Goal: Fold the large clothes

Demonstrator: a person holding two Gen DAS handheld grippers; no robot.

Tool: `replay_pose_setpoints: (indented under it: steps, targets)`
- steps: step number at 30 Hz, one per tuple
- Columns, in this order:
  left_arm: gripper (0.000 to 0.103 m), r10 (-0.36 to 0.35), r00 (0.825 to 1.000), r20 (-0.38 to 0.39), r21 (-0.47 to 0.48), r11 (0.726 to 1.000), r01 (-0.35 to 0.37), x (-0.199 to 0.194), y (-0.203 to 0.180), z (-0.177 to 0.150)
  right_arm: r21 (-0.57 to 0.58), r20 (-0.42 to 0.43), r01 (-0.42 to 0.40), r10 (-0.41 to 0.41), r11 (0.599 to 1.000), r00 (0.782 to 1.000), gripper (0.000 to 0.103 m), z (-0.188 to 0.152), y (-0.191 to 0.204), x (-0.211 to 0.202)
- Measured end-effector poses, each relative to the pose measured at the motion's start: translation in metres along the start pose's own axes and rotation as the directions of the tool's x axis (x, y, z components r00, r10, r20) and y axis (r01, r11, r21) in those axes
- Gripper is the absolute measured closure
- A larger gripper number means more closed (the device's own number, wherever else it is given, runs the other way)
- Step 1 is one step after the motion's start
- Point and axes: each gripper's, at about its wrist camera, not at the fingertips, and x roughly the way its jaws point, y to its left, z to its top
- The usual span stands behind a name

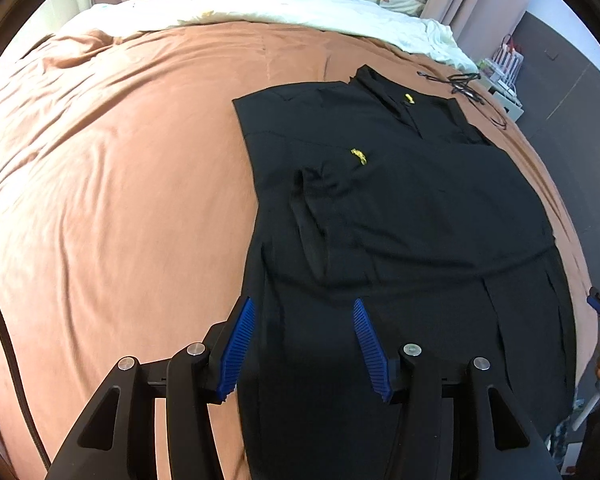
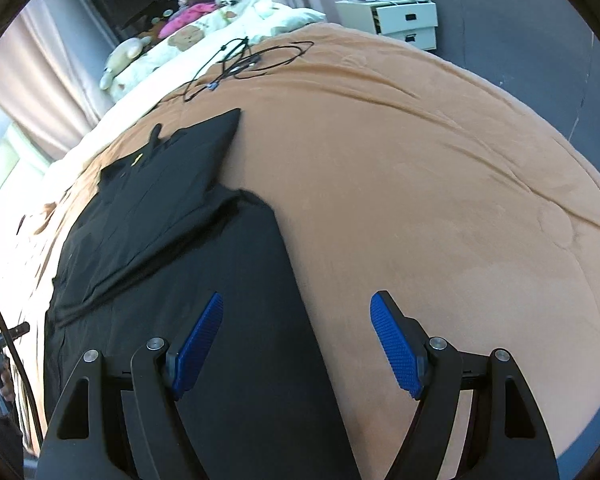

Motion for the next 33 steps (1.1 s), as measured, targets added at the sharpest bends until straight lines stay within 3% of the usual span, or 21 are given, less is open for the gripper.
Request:
replay_pose_setpoints:
  steps: [16,26,33]
  targets:
    - [0.049,0.008,0.997,0.074,-0.086,0.996,-0.002,-0.100,0.010,-0.122,-0.130,-0.002,-0.089,0.090,0.988,0.996,0.028,-0.049,-0.018,-0.058]
    - [0.049,0.009,0.991,0.134,-0.159,0.987,0.012,-0.151,0.019,-0.196,-0.149,0.014,-0.121,0.125,0.981,0.992,0.028,-0.090,-0.025,-0.100]
    - [0.049,-0.014,0.990,0.141,-0.165,0.986,0.038,-0.163,0.022,-0.242,-0.111,0.029,-0.126,0.130,0.986,0.991,0.028,-0.128,-0.040,-0.120]
